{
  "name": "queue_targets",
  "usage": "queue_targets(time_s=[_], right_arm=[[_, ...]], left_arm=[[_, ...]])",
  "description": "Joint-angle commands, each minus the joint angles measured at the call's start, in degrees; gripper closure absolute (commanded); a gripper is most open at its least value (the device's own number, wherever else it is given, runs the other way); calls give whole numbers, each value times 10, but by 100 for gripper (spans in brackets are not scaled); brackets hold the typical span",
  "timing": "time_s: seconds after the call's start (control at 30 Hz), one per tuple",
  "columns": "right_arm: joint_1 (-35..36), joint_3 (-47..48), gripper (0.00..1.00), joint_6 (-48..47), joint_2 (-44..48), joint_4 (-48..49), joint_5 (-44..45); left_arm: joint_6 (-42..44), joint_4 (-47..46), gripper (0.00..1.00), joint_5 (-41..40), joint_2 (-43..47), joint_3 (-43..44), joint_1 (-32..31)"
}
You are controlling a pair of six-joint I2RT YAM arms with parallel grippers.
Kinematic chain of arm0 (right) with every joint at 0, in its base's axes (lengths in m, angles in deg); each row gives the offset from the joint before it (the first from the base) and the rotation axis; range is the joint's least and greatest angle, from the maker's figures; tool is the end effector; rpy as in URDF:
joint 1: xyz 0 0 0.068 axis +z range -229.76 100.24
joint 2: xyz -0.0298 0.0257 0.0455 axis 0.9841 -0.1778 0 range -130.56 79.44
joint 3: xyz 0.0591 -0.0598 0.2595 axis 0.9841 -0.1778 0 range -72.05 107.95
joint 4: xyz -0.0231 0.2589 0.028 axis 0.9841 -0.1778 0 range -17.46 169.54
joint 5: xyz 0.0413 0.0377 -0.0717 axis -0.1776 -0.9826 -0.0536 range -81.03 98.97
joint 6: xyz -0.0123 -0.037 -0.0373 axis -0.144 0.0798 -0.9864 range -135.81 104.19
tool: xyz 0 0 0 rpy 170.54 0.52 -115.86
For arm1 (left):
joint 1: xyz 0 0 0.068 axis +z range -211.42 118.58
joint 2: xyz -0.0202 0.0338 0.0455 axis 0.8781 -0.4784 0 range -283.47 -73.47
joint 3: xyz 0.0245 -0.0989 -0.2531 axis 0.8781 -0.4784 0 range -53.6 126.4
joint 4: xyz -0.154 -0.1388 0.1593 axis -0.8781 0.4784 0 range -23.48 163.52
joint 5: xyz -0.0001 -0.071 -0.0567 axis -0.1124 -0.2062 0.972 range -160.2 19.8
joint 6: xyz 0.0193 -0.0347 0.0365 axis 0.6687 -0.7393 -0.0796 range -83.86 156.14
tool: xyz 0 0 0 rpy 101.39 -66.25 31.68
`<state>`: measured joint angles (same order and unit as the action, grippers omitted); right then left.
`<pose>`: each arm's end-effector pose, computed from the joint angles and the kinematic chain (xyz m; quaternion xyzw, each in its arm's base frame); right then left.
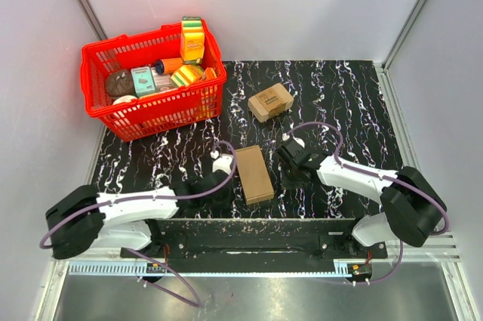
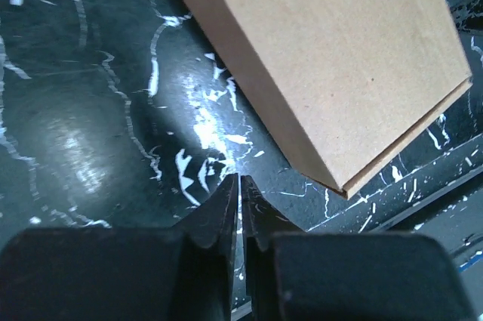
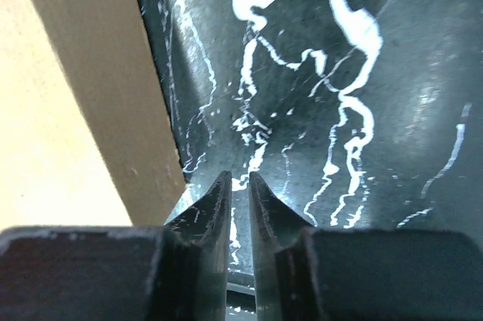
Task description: Fold the paper box
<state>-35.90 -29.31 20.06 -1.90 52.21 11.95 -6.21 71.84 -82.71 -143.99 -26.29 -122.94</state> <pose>0.1844 0.1745 0.1685 -0.0626 0.9757 0.1141 0.1763 0.1135 -0.1929 0.1569 0.1168 0.9231 -0.2142 0.2972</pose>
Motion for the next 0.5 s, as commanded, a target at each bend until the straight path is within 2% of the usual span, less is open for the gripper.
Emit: queue_targets(time_s=[0.0,0.13,0.23,0.33,0.47], right_arm=[[-9,29,78,-20,15,-20,76],[-35,50,77,-47,-2,8,42],[-59,51,74,-65,-1,30,24],[-96,34,71,-78,9,71,-22],[-124,23,69,-92,11,101,-75]], left_arm=[[-26,77,89,-69,72,-2,3],[-12,141,83,-82,117,29,21],[-5,169,73,-101,146,42,22],[-19,186,58,-126,176,42,24],[-52,206,53,-147,206,41,26]])
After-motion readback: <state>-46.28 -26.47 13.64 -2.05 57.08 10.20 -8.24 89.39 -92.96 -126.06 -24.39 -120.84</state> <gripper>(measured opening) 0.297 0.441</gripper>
